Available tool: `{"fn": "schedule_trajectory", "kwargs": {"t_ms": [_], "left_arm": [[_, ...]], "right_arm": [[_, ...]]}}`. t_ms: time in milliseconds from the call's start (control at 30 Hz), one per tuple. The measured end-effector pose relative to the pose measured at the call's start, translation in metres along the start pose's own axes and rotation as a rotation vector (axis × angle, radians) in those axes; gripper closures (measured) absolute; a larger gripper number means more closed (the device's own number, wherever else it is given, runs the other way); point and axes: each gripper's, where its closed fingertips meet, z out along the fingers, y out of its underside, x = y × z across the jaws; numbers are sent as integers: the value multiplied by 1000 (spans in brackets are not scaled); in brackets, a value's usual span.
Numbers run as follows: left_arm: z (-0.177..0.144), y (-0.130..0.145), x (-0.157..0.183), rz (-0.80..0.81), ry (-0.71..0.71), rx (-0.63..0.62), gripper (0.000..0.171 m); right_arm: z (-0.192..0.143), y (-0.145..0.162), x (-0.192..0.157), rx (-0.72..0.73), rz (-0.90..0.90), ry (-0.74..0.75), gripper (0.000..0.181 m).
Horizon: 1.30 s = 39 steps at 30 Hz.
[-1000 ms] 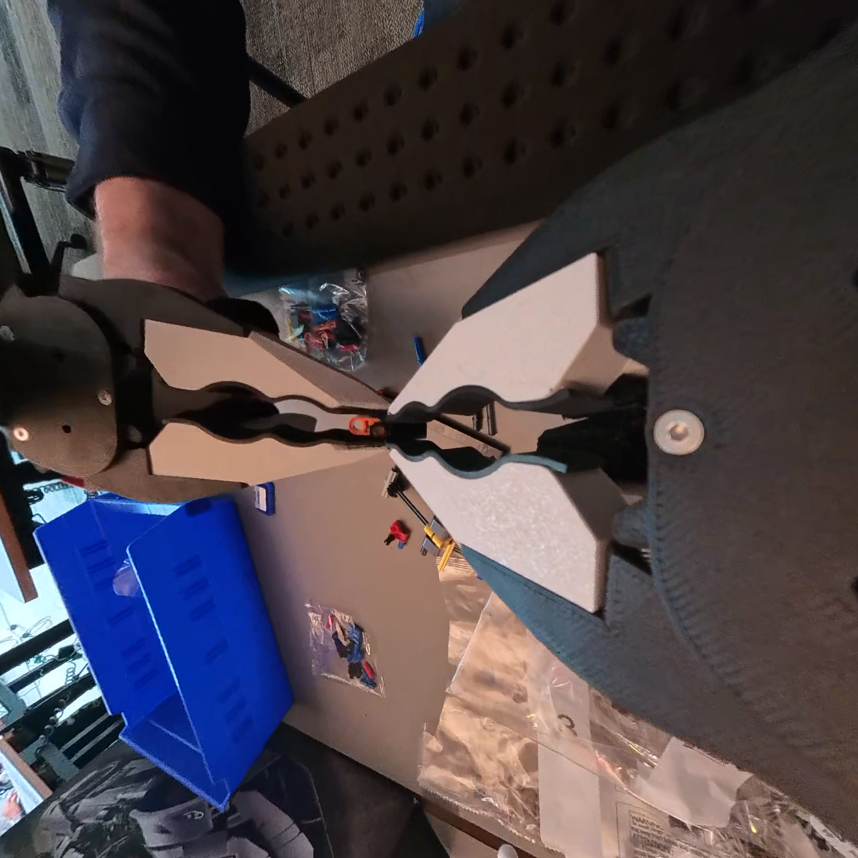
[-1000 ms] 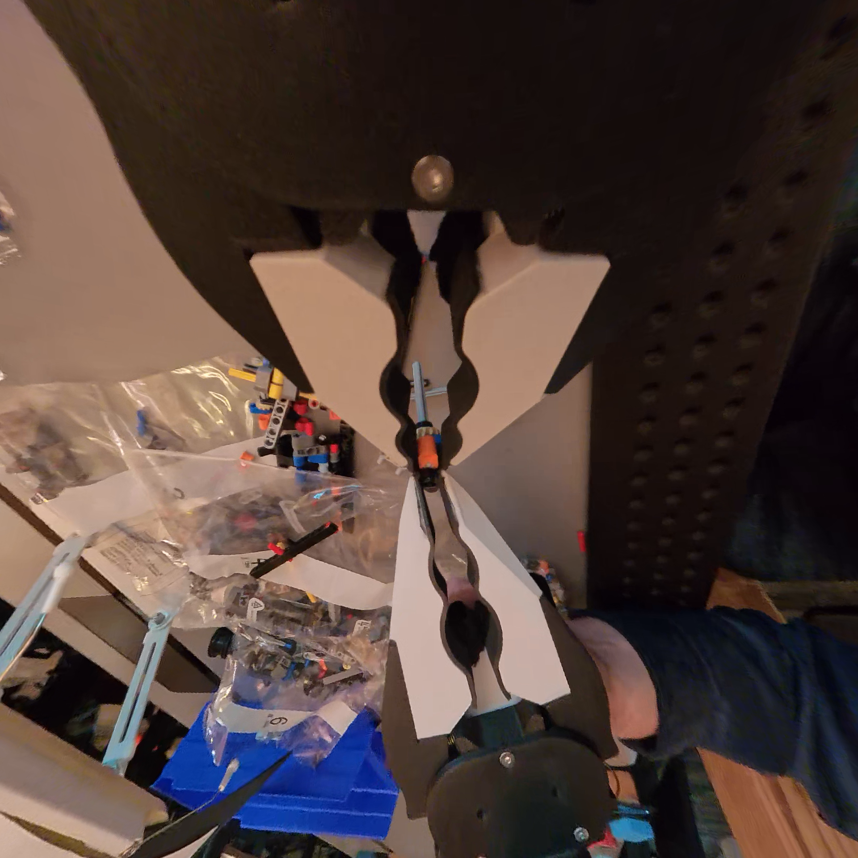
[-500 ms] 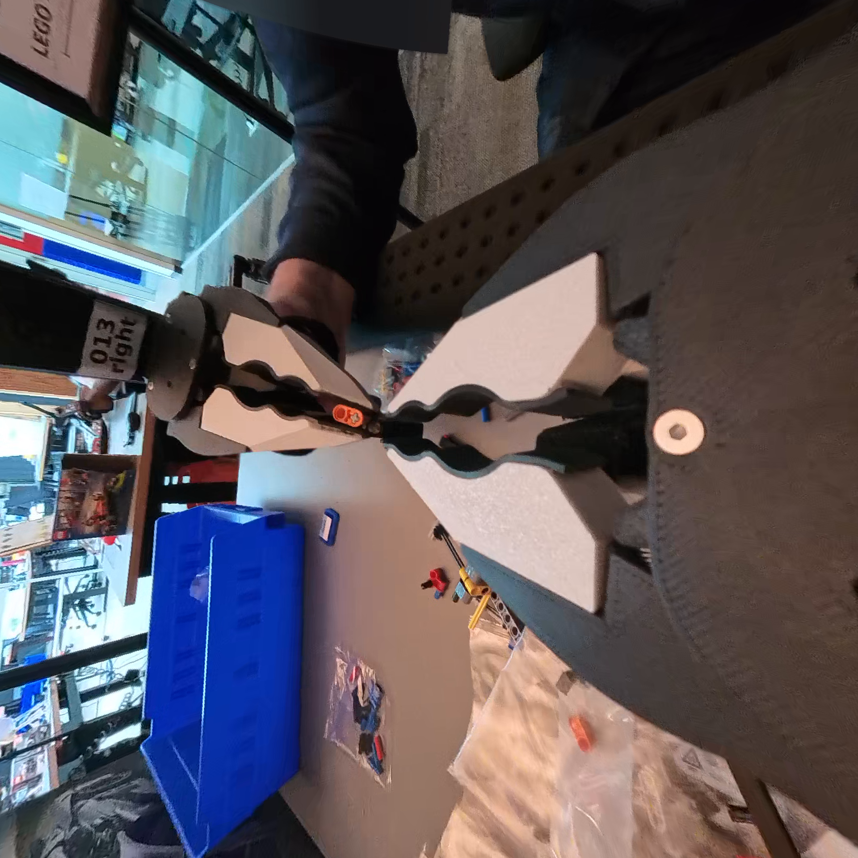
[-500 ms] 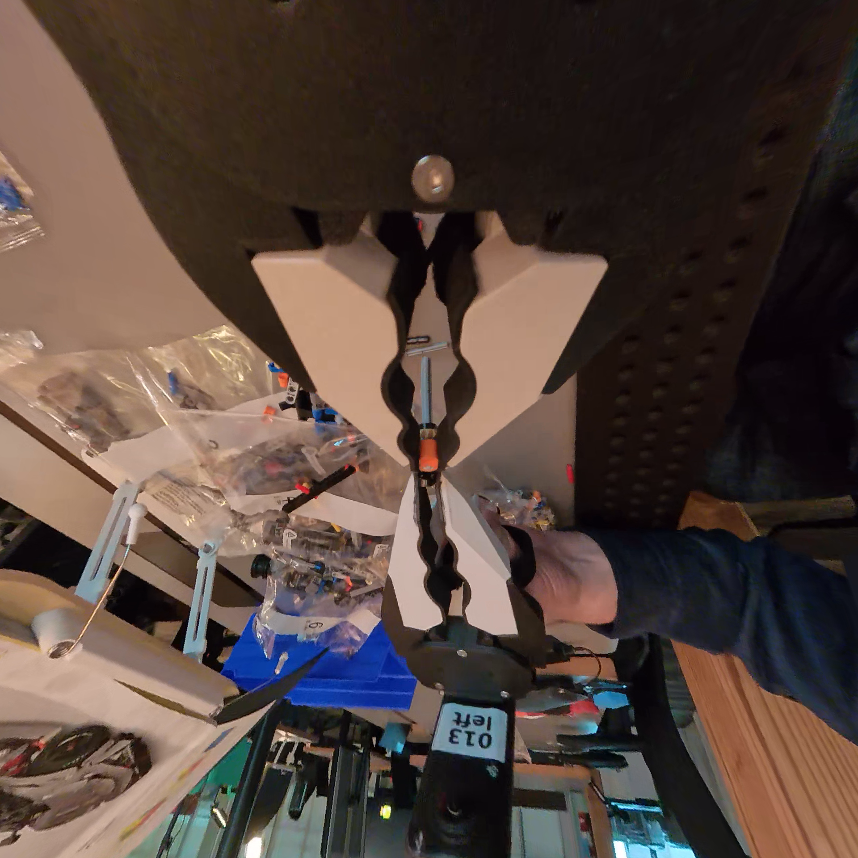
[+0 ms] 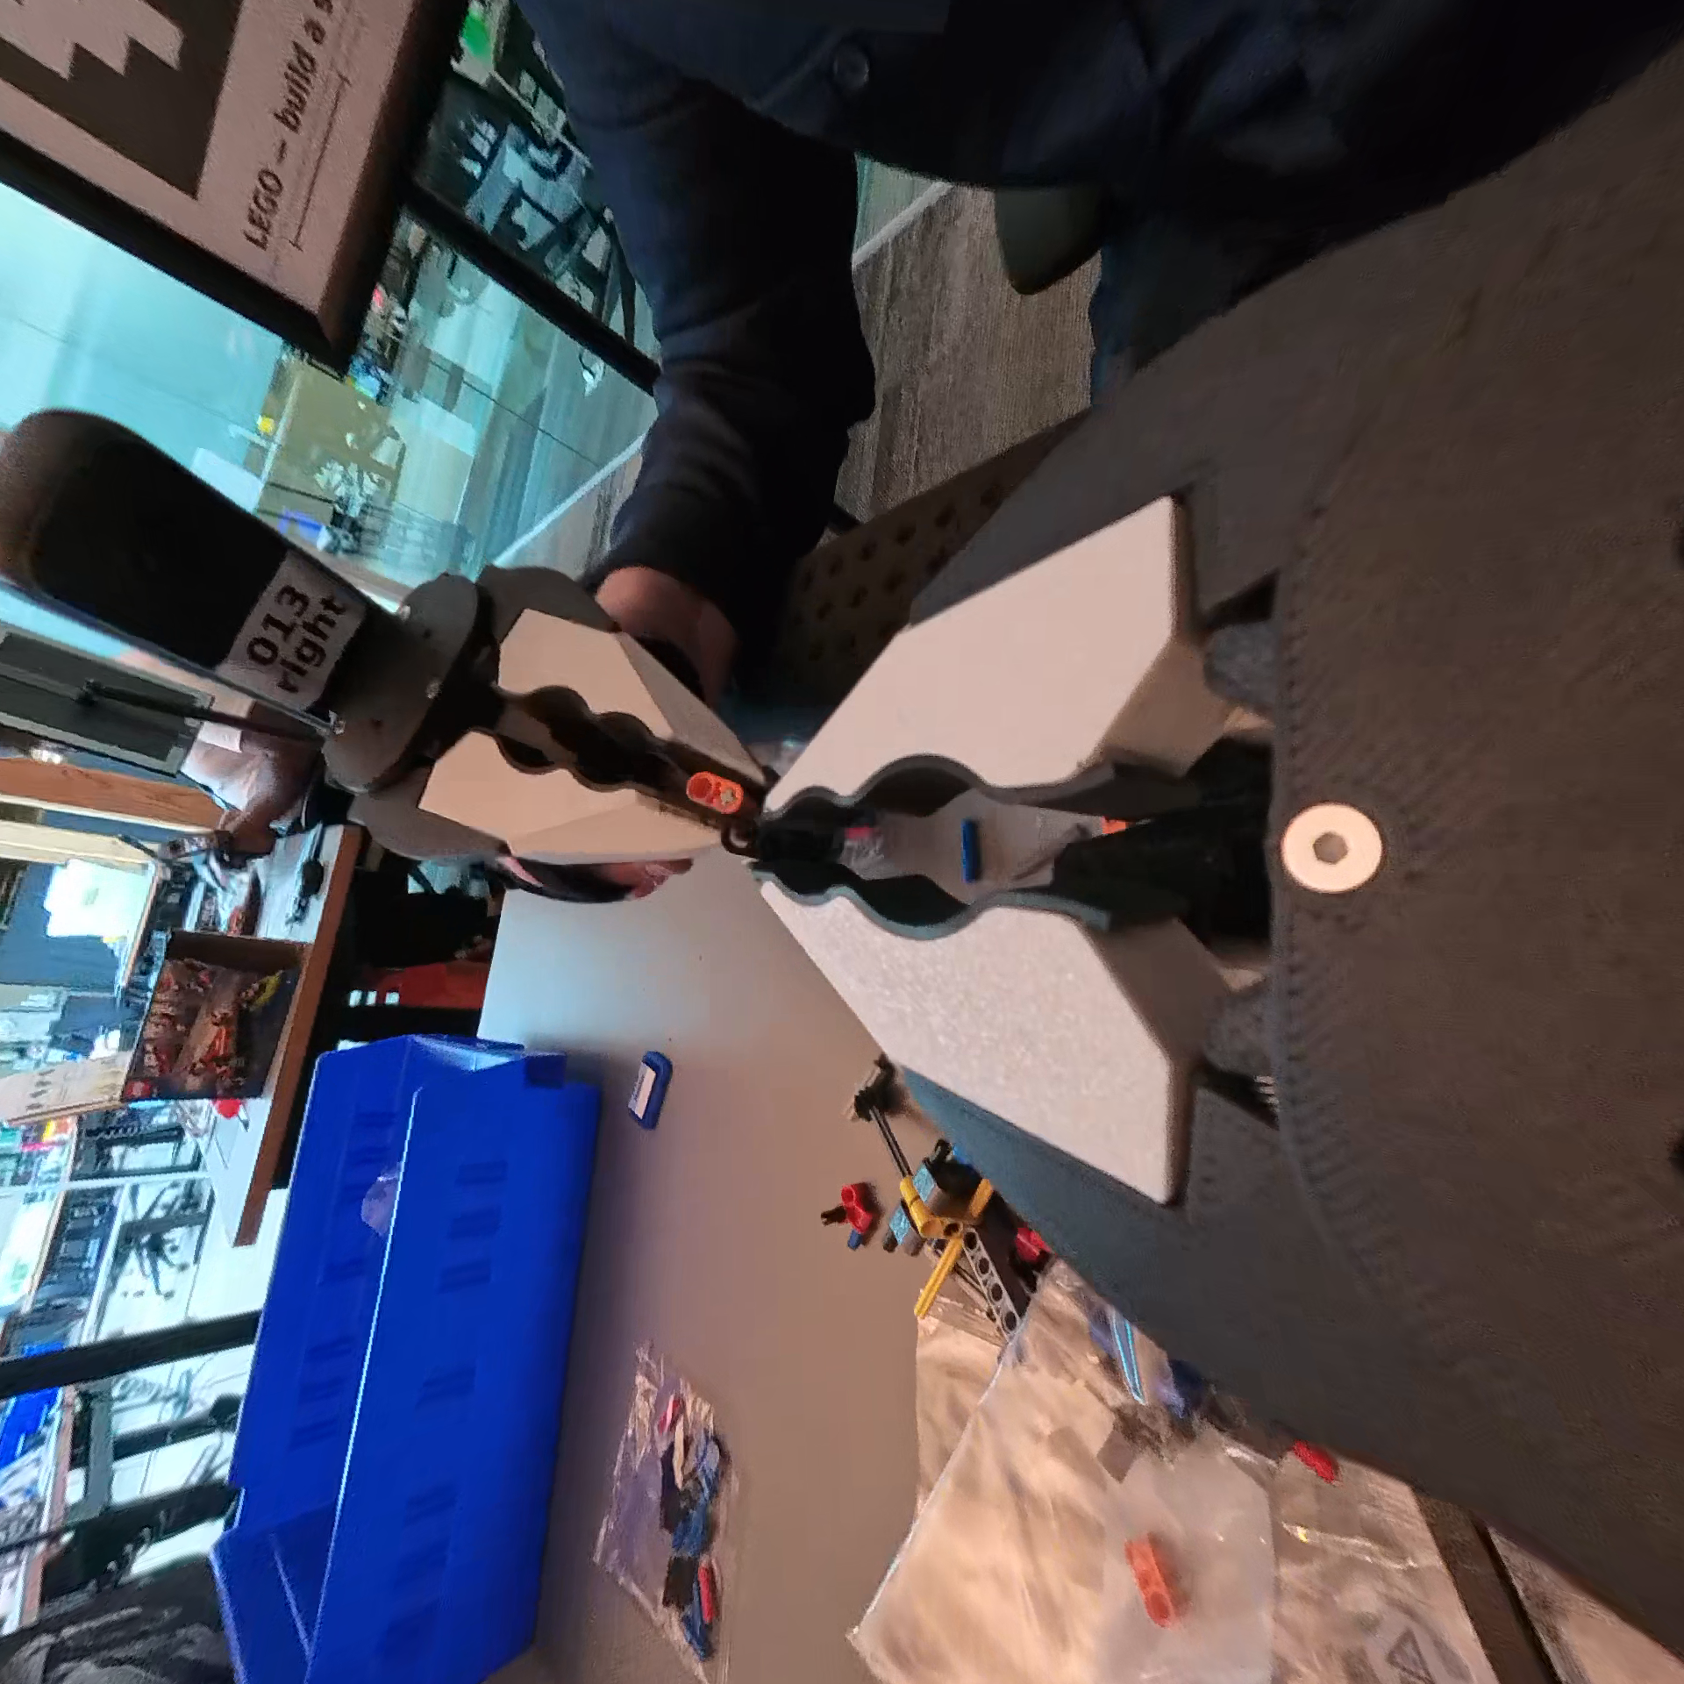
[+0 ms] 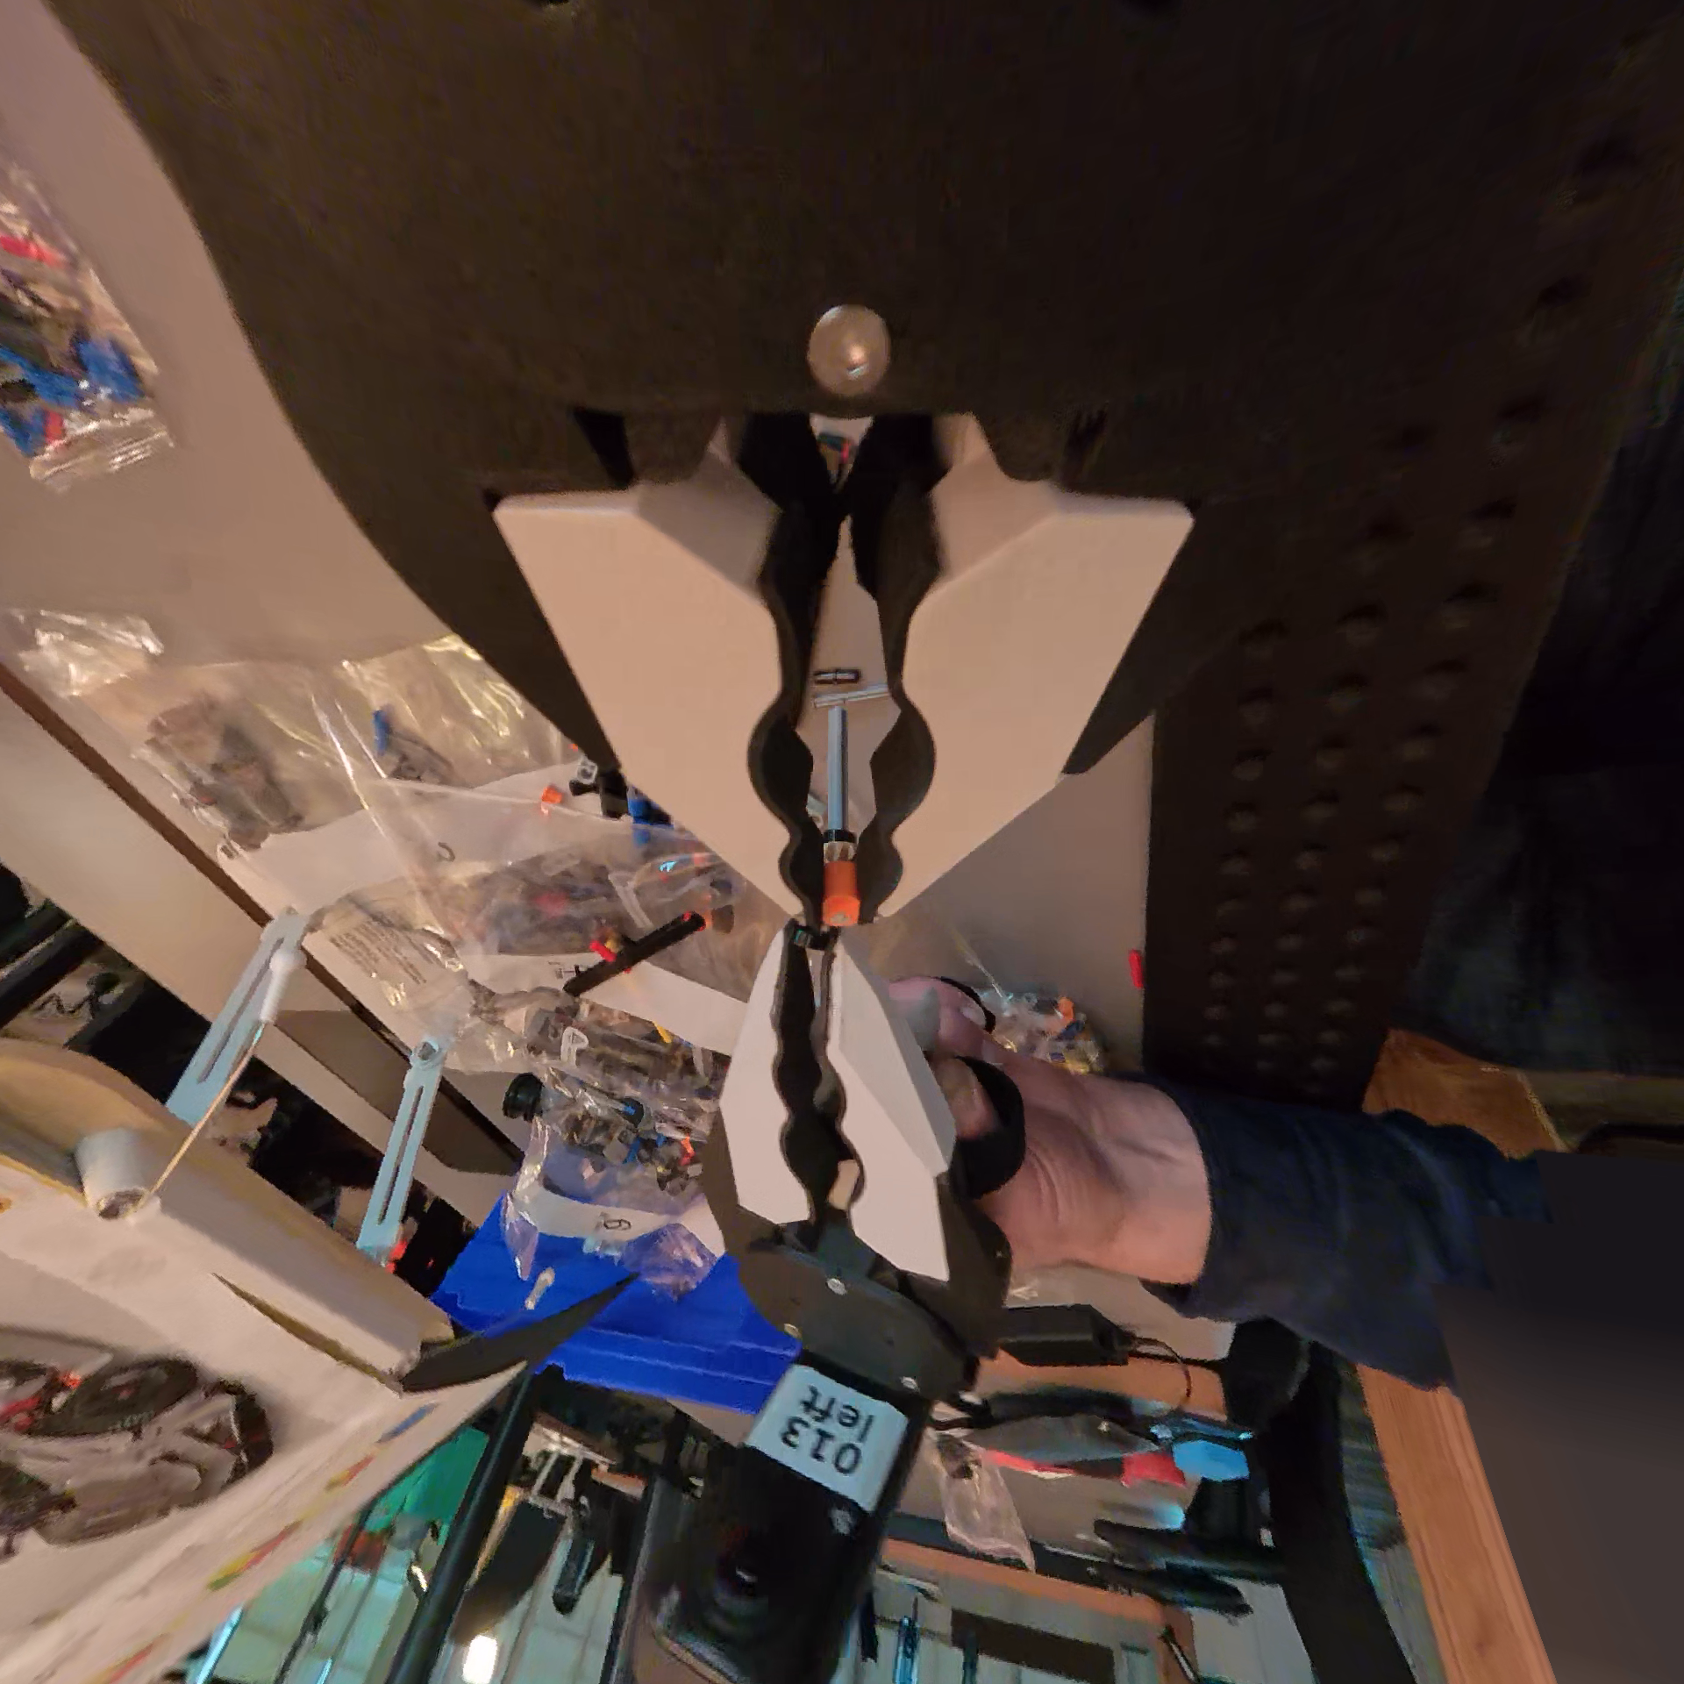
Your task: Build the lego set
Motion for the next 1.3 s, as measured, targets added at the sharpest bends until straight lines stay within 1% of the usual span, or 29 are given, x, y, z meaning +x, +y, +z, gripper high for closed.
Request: {"fn": "schedule_trajectory", "kwargs": {"t_ms": [100, 167, 233, 300, 367, 433, 467, 533, 600, 633, 767, 900, 1033, 1167, 1200, 1300], "left_arm": [[2, -1, -2, 18, -16, -6, 165], [0, -3, -5, 29, -34, 4, 164], [-7, -1, -10, 30, -58, -5, 153], [-7, -6, -6, 13, -21, 29, 146], [2, 0, -5, 37, -36, -16, 133], [12, 5, 4, 49, 0, -45, 126], [15, 6, 5, 55, 4, -44, 128], [19, 4, 5, 65, 5, -24, 146], [21, 4, 8, 46, 35, -15, 151], [22, 3, 12, 50, 53, -9, 160], [22, 6, 9, 102, 0, -47, 162], [21, 5, 8, 116, -32, -52, 164], [18, 4, 4, 66, -32, -37, 164], [15, 3, 0, 28, -29, -15, 164], [15, 3, 0, 22, -24, -10, 164], [15, 2, 2, 68, -39, -33, 164]], "right_arm": [[-1, 1, 5, 27, 85, -30, 176], [-3, 2, 11, 43, 114, -10, 176], [-12, -7, 16, 113, 157, -15, 176], [-12, -10, 14, 138, 179, -40, 176], [-9, -12, 11, 154, 191, -71, 176], [-12, -18, 10, 199, 205, -93, 176], [-11, -19, 8, 200, 202, -103, 176], [-7, -18, 3, 181, 177, -115, 176], [-4, -17, -1, 161, 151, -117, 176], [-5, -17, 0, 161, 141, -110, 176], [-5, -14, 0, 133, 103, -84, 176], [-7, -14, 2, 105, 54, -39, 176], [-8, -12, 3, 79, 37, -8, 176], [-8, -11, 4, 43, -41, 53, 176], [-8, -11, 4, 39, -43, 59, 176], [-10, -12, 3, 53, -3, 28, 176]]}}
